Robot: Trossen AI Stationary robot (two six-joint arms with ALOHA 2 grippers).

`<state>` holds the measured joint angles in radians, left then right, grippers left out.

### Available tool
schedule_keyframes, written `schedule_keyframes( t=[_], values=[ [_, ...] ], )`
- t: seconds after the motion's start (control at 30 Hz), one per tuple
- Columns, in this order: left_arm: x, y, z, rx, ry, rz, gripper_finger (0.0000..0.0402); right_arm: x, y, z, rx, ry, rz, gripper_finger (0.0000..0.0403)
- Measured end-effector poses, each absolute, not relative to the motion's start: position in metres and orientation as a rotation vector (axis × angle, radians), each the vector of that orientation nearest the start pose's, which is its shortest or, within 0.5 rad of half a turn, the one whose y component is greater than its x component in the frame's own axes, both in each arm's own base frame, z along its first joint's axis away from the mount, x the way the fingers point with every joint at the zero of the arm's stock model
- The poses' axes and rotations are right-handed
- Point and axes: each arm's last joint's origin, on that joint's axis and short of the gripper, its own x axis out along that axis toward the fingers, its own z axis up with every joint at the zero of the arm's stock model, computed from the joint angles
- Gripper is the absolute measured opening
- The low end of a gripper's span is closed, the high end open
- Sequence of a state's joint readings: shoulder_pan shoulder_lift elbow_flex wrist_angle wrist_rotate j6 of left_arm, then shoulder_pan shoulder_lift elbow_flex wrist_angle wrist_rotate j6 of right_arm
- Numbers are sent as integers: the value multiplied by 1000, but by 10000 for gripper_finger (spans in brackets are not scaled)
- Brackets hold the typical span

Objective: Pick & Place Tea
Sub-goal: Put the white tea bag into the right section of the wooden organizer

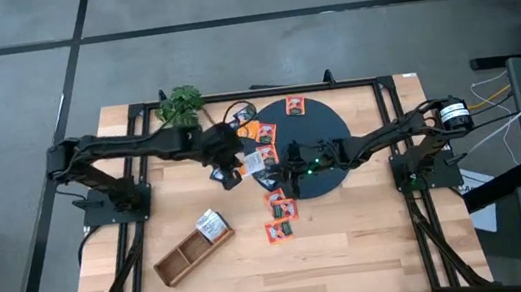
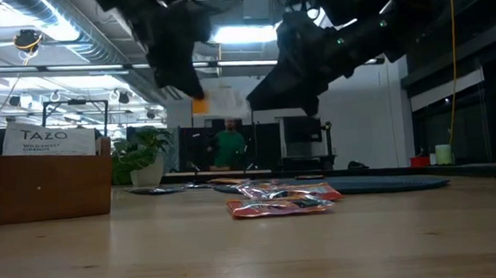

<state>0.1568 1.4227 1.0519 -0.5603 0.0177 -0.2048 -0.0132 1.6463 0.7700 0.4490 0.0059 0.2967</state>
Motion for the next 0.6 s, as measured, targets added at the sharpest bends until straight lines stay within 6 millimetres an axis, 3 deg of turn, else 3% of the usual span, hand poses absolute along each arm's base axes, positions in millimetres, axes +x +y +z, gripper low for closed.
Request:
schedule_keyframes(
  t=[0.27, 0.6],
  values=[
    [245, 33, 247, -261, 725, 190, 5, 334, -10, 186, 319, 335, -3, 103],
    [232, 18, 238, -134, 538, 140, 5, 335, -15, 190, 357, 290, 5, 103]
  ],
)
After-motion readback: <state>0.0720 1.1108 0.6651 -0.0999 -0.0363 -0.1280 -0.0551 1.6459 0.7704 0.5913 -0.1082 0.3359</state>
